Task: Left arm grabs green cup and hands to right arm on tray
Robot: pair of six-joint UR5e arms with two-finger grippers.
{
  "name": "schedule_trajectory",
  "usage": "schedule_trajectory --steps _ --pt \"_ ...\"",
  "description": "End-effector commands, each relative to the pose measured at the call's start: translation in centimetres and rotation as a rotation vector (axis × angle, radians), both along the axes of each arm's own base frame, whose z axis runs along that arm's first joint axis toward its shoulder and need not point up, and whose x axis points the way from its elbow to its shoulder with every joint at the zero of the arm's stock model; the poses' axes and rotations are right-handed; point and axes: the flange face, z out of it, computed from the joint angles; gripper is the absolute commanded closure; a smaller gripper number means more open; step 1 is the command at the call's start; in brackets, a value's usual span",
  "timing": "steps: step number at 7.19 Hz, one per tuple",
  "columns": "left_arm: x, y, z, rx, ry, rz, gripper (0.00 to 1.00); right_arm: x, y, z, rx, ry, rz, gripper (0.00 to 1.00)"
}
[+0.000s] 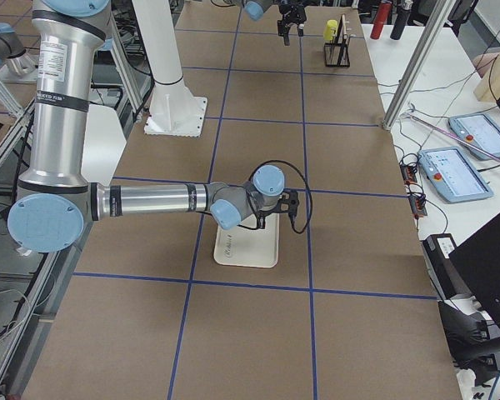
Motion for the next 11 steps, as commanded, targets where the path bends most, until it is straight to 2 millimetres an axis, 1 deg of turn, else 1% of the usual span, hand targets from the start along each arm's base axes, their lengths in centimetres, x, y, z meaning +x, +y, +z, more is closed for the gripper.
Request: schedule_trajectory --steps 1,2,5,9,11 --pt "-0.1 0.2 -0.3 0.004 0.004 0.000 0.00 -1.2 0.8 -1.7 -0.096 0.048 -0.030 1.00" --pt "-0.2 0.2 -0.3 0.006 0.005 -0.001 0.00 -1.6 1.1 -3.0 -0.112 0.071 -0.038 1.00" --pt "-0.1 0.2 -0.3 0.006 0.005 0.000 0.00 -3.4 1.6 -2.0 -0.090 0.140 -0.059 1.00" --pt "0.2 0.2 -0.3 -0.001 -0.001 0.003 0.00 -3.2 1.9 -1.2 -0.080 0.150 -0.088 1.00" --pt "0.3 0.3 -0.4 -0.001 -0.001 0.006 0.00 -2.8 2.1 -0.2 -0.065 0.154 -0.108 1.00"
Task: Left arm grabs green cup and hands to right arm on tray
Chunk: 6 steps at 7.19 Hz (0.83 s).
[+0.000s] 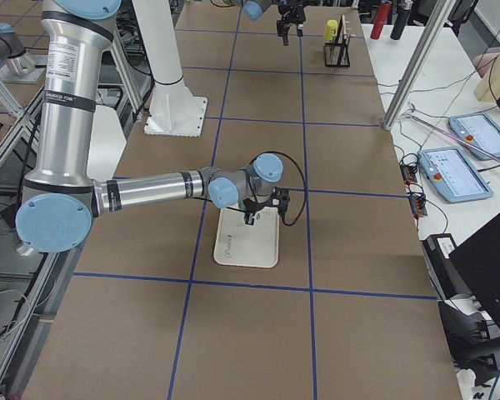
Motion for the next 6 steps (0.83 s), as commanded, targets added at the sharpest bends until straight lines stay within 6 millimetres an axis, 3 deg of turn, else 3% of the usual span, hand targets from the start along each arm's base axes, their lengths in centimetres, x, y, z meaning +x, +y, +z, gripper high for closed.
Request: schedule_trajectory --steps 1,6 --pt "0.22 0.13 -0.06 0.000 0.000 0.003 0.00 0.32 0.16 0.94 0.001 0.005 -0.012 1.00" --pt "0.34 0.14 -0.01 -0.001 -0.001 0.005 0.00 0.68 -0.05 1.58 -0.008 0.012 -0.003 1.00"
